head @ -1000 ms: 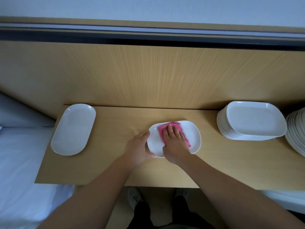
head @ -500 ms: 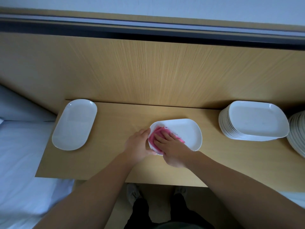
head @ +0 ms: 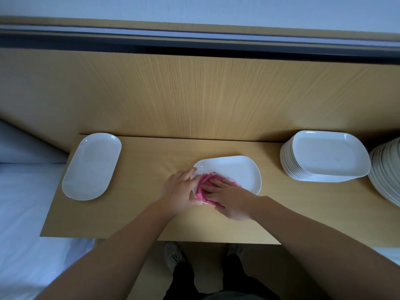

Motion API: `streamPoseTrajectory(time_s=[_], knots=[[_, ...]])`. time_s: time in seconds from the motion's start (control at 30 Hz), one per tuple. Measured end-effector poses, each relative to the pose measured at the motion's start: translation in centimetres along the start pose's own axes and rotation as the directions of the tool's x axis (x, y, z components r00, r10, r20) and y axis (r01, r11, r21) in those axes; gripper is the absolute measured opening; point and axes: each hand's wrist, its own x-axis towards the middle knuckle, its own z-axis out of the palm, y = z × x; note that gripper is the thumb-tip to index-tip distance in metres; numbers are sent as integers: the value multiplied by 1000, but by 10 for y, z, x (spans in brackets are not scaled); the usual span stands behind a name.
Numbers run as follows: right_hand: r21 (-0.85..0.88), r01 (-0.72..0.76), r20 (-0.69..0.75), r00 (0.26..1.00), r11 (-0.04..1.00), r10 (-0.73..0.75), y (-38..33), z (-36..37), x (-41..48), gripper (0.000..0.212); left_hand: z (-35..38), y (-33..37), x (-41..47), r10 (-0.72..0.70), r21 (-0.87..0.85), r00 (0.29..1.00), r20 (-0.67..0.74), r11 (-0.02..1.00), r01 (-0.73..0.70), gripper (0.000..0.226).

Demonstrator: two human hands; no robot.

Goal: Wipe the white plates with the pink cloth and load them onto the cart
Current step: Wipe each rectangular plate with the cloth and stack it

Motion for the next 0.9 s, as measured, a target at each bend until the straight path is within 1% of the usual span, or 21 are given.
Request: streamPoseTrajectory(time_s=[0.07,0.17,0.3,0.37,0.5,0.57,0.6,0.63,0.7,0.77,0.83,0.9], knots=[[4,3,-29,1000,1000,-3,0,3,-1,49,3,-1,2,17,31,999,37,999,-18,75],[9,21,-68,997,1000,-20,6,6,-6,47,6,-3,4,-2,32,999,43,999,0,71],[13,22,-49,999,1000,-21,24,8,-23,45,6,-7,5,12,51,999,33,999,-14,68],[-19,16,-45,999,1000,-16,35,7,-34,45,5,-8,4,19,40,999,26,999,-20,67],[-119,42,-110,992,992,-55,49,-2,-56,40,5,-11,4,32,9,999,26,999,-32,66],[-201,46,-157,984,978,-79,54,-3,-64,38,3,-9,3,28,50,999,47,998,-30,66],[-251,33,-164,983,967,-76,56,-3,-65,42,2,-9,3,24,82,998,56,996,-29,66],[-260,10,-152,987,966,-52,57,-3,-65,47,1,-8,3,23,114,998,61,993,-30,65],[-220,-33,-116,993,975,8,58,-3,-65,52,1,-5,3,55,146,998,31,987,-59,63],[-186,-58,-99,994,981,40,57,-8,-62,52,-1,-3,4,104,236,994,22,966,-107,62],[-131,-40,-173,985,991,17,57,-21,-58,59,-4,-2,5,148,296,988,41,943,-153,63],[-106,11,-305,951,994,-43,58,-34,-53,62,1,-1,5,189,287,979,73,936,-202,68]])
